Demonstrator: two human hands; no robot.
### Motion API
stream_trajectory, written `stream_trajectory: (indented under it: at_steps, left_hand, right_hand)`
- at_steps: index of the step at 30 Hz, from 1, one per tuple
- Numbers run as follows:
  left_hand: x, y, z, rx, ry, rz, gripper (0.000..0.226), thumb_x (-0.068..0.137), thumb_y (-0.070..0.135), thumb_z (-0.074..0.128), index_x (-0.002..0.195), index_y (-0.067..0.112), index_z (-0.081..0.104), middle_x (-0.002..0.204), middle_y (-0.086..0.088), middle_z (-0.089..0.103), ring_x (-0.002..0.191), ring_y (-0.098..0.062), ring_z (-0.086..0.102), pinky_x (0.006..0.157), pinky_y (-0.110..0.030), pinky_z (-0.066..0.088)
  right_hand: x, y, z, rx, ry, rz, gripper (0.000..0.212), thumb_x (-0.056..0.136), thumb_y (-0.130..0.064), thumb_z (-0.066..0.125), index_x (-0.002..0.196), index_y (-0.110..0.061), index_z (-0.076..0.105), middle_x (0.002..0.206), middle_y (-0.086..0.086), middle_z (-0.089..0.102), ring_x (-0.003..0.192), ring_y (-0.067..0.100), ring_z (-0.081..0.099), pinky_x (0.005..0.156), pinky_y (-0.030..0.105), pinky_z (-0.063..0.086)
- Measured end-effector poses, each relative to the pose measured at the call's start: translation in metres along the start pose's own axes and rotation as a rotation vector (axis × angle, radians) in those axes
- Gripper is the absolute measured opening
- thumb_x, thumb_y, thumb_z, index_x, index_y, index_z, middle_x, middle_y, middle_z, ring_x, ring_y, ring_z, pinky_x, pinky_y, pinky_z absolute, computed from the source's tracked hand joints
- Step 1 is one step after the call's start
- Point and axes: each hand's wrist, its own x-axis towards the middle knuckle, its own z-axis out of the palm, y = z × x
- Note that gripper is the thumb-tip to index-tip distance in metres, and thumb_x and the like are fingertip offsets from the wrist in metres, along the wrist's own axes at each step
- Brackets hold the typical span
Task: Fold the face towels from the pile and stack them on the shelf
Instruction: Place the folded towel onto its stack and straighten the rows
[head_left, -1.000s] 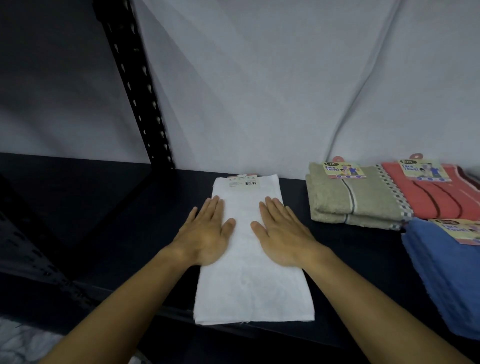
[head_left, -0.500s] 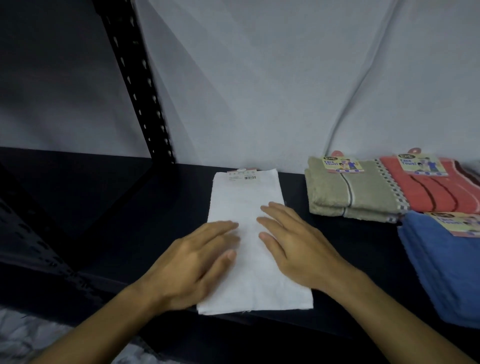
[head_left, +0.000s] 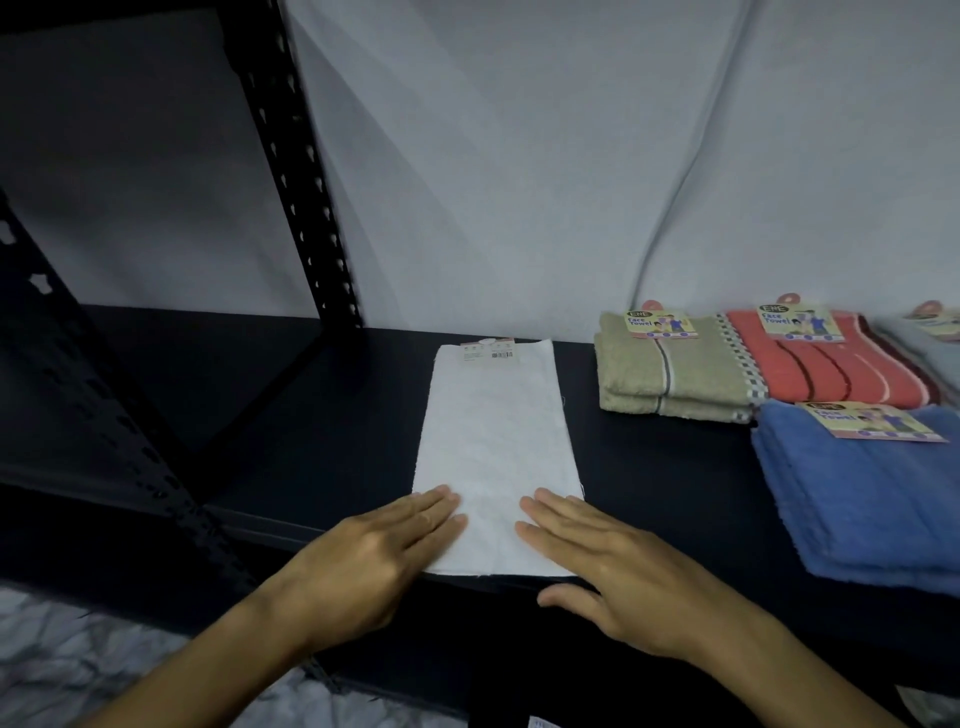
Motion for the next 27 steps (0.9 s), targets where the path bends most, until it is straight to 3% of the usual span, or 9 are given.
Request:
stream_trajectory:
  at_steps: [2, 4, 7, 10, 15, 18, 20, 23, 27]
  left_hand:
    - [0.000, 0.004, -0.004, -0.038, -0.030, -0.003, 0.070, 0.067, -0.002, 0.061, 0.136, 0.007, 0.057, 0.142, -0.011, 0.055, 0.135, -0.021, 0.048, 0.100, -0.031, 0.050]
    - [0.000, 0.009, -0.010, -0.084, -0.056, -0.015, 0.077, 0.059, -0.003, 0.069, 0.135, 0.009, 0.058, 0.141, -0.009, 0.056, 0.133, -0.019, 0.050, 0.093, -0.030, 0.055]
    - [0.000, 0.016, -0.021, -0.203, -0.024, -0.067, 0.067, 0.068, 0.001, 0.066, 0.132, 0.018, 0.059, 0.135, 0.002, 0.061, 0.123, -0.010, 0.058, 0.091, -0.022, 0.053]
    - [0.000, 0.027, -0.039, -0.353, 0.001, -0.129, 0.045, 0.087, 0.014, 0.049, 0.130, 0.024, 0.058, 0.125, 0.015, 0.060, 0.105, 0.001, 0.061, 0.086, -0.002, 0.042]
    - [0.001, 0.040, -0.071, -0.563, 0.102, -0.163, 0.025, 0.098, 0.020, 0.057, 0.122, 0.027, 0.065, 0.105, 0.021, 0.065, 0.092, 0.004, 0.065, 0.076, -0.016, 0.052]
    - [0.006, 0.042, -0.092, -0.686, 0.205, -0.274, 0.015, 0.096, 0.030, 0.063, 0.109, 0.031, 0.068, 0.091, 0.016, 0.071, 0.079, -0.005, 0.069, 0.065, -0.024, 0.054]
    - [0.013, 0.038, -0.100, -0.773, 0.248, -0.404, 0.012, 0.095, 0.038, 0.062, 0.102, 0.032, 0.068, 0.086, 0.010, 0.073, 0.076, -0.012, 0.071, 0.063, -0.030, 0.056]
    - [0.034, 0.023, -0.099, -0.767, 0.284, -0.601, 0.012, 0.095, 0.037, 0.059, 0.093, 0.029, 0.067, 0.081, 0.011, 0.071, 0.071, -0.007, 0.068, 0.059, -0.023, 0.054]
    - [0.068, -0.011, -0.072, -0.614, 0.147, -0.790, 0.016, 0.099, 0.038, 0.054, 0.092, 0.028, 0.065, 0.081, 0.011, 0.067, 0.073, -0.004, 0.064, 0.060, -0.016, 0.050]
  right_hand:
    - [-0.007, 0.001, 0.003, -0.043, 0.059, -0.031, 0.051, 0.096, -0.047, 0.037, 0.138, -0.021, 0.052, 0.147, -0.006, 0.044, 0.141, 0.004, 0.028, 0.115, 0.015, 0.009]
    - [-0.014, 0.002, 0.003, 0.009, 0.104, -0.085, 0.044, 0.094, -0.034, 0.042, 0.132, -0.019, 0.058, 0.144, -0.005, 0.049, 0.139, 0.006, 0.034, 0.114, 0.016, 0.020]
    - [-0.024, 0.006, 0.001, 0.116, 0.205, -0.110, 0.044, 0.086, -0.007, 0.051, 0.128, -0.015, 0.061, 0.137, -0.003, 0.057, 0.131, 0.004, 0.046, 0.103, 0.019, 0.041]
    - [-0.034, 0.005, -0.006, 0.257, 0.301, -0.039, 0.050, 0.080, 0.004, 0.058, 0.124, -0.021, 0.059, 0.120, -0.010, 0.063, 0.103, 0.003, 0.063, 0.085, 0.015, 0.050]
    - [-0.042, -0.005, -0.038, 0.401, 0.463, -0.045, 0.039, 0.083, 0.003, 0.066, 0.116, -0.017, 0.065, 0.100, -0.016, 0.065, 0.085, -0.008, 0.062, 0.074, 0.009, 0.046]
    - [-0.039, -0.013, -0.069, 0.445, 0.506, 0.017, 0.018, 0.090, -0.039, 0.063, 0.107, -0.034, 0.064, 0.081, -0.011, 0.070, 0.066, 0.000, 0.063, 0.060, 0.014, 0.047]
    - [-0.029, -0.013, -0.082, 0.547, 0.481, 0.111, 0.032, 0.086, -0.064, 0.052, 0.102, -0.038, 0.060, 0.077, -0.005, 0.068, 0.066, 0.013, 0.064, 0.059, 0.027, 0.049]
    - [0.002, -0.005, -0.089, 0.692, 0.476, 0.242, 0.025, 0.089, -0.052, 0.055, 0.095, -0.029, 0.062, 0.084, -0.004, 0.068, 0.076, 0.015, 0.064, 0.066, 0.033, 0.050]
    - [0.058, 0.020, -0.079, 0.509, 0.336, 0.440, 0.009, 0.097, -0.032, 0.053, 0.100, -0.025, 0.059, 0.087, -0.004, 0.063, 0.078, 0.012, 0.060, 0.066, 0.027, 0.046]
